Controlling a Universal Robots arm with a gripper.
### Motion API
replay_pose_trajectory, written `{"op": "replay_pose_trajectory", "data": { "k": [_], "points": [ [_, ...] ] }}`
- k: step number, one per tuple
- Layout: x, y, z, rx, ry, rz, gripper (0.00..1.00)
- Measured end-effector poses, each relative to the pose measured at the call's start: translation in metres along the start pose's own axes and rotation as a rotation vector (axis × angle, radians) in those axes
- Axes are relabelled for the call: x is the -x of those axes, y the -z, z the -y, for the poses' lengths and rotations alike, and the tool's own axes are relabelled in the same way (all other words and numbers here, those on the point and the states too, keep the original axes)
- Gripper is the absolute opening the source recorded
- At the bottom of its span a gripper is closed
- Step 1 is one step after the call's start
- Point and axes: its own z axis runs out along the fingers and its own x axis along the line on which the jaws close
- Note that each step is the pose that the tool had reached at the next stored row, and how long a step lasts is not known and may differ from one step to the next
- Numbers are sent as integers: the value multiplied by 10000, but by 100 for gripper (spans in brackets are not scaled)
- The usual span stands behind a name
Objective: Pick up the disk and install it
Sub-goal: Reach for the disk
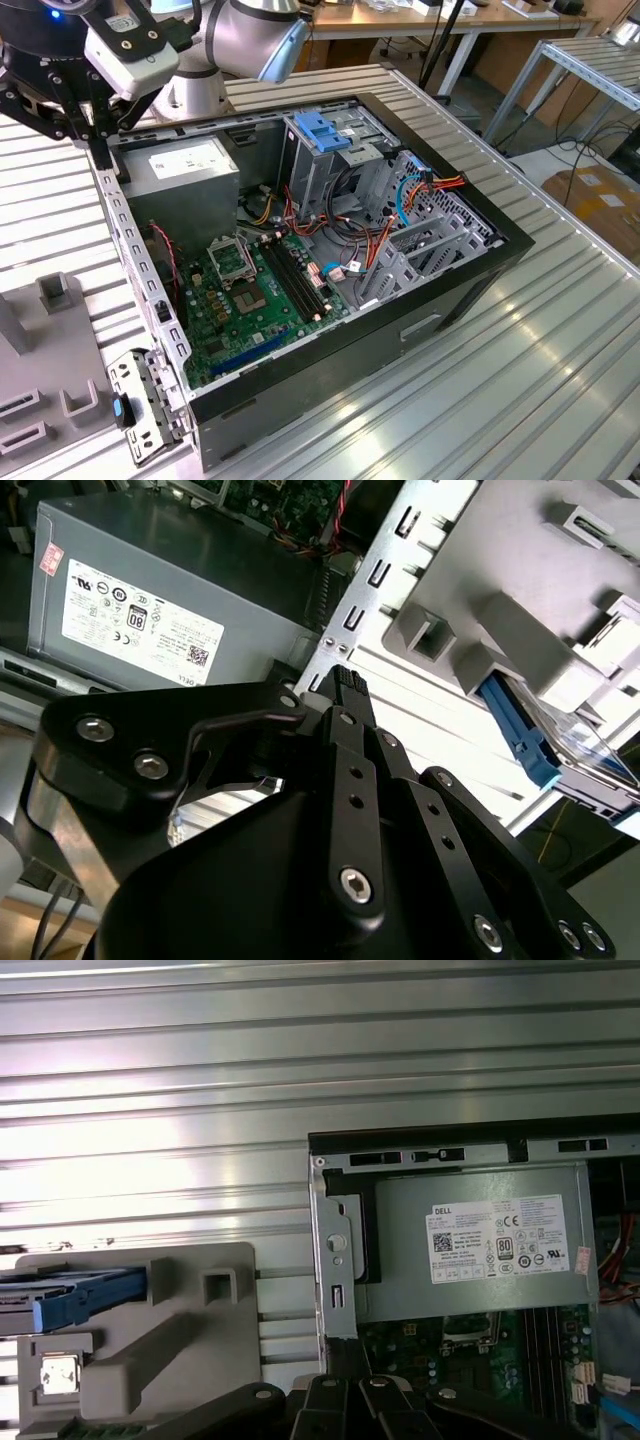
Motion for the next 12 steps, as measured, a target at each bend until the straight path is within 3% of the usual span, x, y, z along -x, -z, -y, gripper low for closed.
{"op": "replay_pose_trajectory", "data": {
  "k": [12],
  "points": [
    [-94, 2, 5, 1, 0, 1, 11]
  ]
}}
